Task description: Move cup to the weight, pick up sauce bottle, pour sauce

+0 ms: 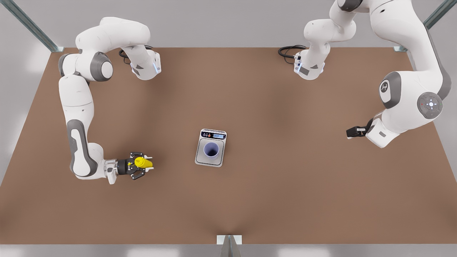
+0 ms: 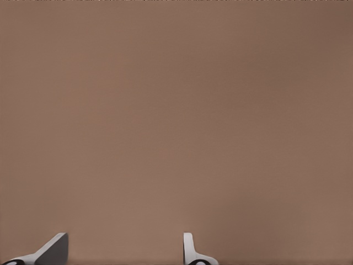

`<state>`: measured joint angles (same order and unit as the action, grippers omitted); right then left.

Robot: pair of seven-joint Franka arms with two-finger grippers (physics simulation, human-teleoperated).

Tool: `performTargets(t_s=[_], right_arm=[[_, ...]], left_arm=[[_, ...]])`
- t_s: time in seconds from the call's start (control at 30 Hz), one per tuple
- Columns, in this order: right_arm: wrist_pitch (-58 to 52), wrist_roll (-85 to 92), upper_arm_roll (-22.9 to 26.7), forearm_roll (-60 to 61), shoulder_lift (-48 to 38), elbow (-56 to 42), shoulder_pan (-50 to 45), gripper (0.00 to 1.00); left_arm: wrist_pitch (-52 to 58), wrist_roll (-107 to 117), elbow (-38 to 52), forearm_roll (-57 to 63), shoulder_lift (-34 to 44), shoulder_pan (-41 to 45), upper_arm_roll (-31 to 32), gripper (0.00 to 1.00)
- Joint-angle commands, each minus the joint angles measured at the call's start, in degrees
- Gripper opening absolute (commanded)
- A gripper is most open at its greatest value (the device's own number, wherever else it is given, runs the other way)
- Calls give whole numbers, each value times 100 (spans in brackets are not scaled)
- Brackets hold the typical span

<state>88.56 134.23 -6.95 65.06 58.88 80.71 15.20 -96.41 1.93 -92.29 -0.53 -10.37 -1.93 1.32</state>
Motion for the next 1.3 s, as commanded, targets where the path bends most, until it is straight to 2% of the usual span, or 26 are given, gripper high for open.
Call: performTargets(t_s=[0.0,0.17,0.27,0.3,0.33,0.37,0.4,0.97,1.1,1.17,1.2,1.27], right_arm=[[-76,-2,1,-107,18,-11,-9,47],[30,51,1,-107,88,-117,9,47],[30,94,1,-116,115,-126,9,50],[30,86,1,-116,115,-117,9,53],[30,68,1,-125,115,-117,9,63],[30,86,1,-125,115,-117,26,95],[30,68,1,-125,115,-117,26,100],[30,15,71,-292,115,-117,35,100],[-40,-11,80,-968,97,-301,545,100],[-532,-46,80,-1477,45,-511,1089,100],[-945,-90,71,-1987,-130,-925,1520,100],[-1192,-1415,71,-2384,-1448,-1233,1697,100]], left_arm=[[0,0,0,1,0,0,0,100],[0,0,0,1,-8,0,0,100],[0,0,0,1,-8,44,0,100],[0,0,0,1,-8,44,0,100],[0,0,0,1,-8,44,0,100],[-9,0,0,1,-8,44,0,100],[-9,0,0,1,-8,53,0,100],[-9,0,0,1,-8,79,0,100],[-9,9,0,1,-8,88,0,100],[-9,0,0,1,-8,88,0,100],[-9,0,0,1,-8,88,0,100],[-9,9,9,9,-8,88,0,100]])
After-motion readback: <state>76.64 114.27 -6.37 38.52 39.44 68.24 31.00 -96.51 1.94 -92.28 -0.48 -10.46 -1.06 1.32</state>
